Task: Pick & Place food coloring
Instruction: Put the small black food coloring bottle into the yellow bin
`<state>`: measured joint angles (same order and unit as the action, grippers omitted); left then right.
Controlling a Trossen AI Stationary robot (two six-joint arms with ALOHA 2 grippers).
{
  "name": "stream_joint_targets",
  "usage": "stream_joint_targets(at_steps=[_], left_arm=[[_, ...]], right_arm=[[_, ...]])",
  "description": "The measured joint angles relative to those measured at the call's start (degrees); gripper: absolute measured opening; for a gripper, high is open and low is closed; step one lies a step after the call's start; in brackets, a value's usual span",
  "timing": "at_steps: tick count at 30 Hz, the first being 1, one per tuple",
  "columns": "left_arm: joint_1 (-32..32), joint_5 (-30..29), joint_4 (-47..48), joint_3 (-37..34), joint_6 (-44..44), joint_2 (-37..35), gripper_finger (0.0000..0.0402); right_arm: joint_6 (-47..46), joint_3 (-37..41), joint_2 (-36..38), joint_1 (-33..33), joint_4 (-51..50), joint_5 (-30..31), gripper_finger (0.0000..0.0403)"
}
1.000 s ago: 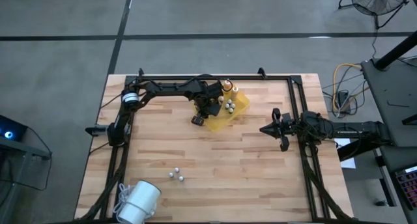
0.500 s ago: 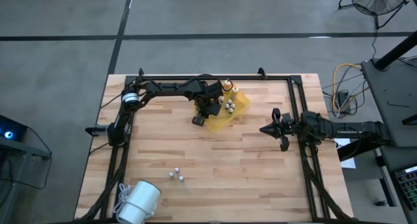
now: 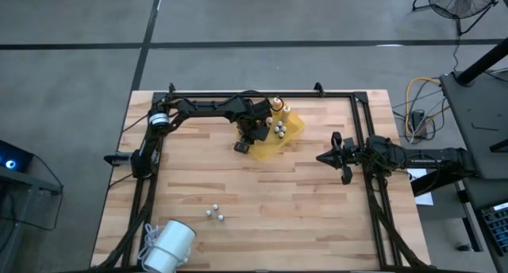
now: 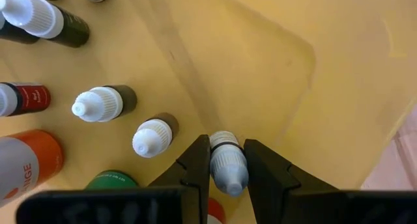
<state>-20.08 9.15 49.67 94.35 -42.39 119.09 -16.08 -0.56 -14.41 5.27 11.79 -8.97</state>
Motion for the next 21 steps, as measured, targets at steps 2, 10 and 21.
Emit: stream_joint_targets(at_steps=[2,10,21], left_arm=[[0.0,0.0,0.0,0.0,0.0,0.0,0.0056],[0.0,0.0,0.0,0.0,0.85,0.0,0.007],[0.02,-0.24,0.0,0.0,1.17,-0.09,0.011]], right_arm=[[0.0,0.0,0.0,-0.02,0.0,-0.02,0.0009],[0.0,0.0,0.0,-0.02,0.0,0.0,0.0009],[0.0,0.0,0.0,-0.02,0.0,-0.02,0.0009]])
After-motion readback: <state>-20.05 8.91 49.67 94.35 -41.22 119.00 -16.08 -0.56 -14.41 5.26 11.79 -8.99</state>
